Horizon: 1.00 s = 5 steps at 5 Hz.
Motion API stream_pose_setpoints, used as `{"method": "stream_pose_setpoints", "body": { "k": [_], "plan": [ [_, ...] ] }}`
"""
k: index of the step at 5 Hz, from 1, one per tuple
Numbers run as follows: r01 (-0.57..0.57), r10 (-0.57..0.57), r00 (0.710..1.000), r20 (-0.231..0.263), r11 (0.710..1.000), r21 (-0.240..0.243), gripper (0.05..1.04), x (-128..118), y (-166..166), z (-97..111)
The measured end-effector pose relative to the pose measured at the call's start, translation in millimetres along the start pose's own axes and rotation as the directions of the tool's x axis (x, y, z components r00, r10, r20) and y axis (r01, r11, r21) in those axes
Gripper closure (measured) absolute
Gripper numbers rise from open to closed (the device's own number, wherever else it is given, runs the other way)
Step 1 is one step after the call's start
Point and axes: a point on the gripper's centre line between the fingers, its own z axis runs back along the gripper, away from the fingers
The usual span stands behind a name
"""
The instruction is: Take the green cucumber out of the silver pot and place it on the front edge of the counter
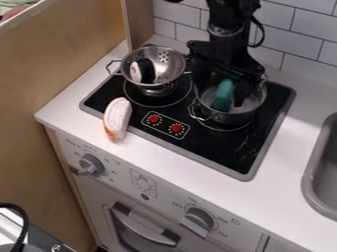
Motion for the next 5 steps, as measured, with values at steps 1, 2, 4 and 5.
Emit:
{"method": "stream_pose_setpoints", "body": {
  "k": [1, 2, 4, 5],
  "plan": [
    [-0.008, 0.008, 0.999, 0.049, 1.000, 0.000, 0.083, 0, 1, -7],
    [-0.009, 0.008, 0.996, 0.087, 1.000, 0.011, 0.084, -1, -1, -20],
    [-0.015, 0.010, 0.989, 0.145, 0.999, 0.035, 0.084, -2, -3, -36],
    [-0.020, 0.014, 0.987, 0.158, 0.999, 0.033, 0.134, -2, -4, -37]
  ]
}}
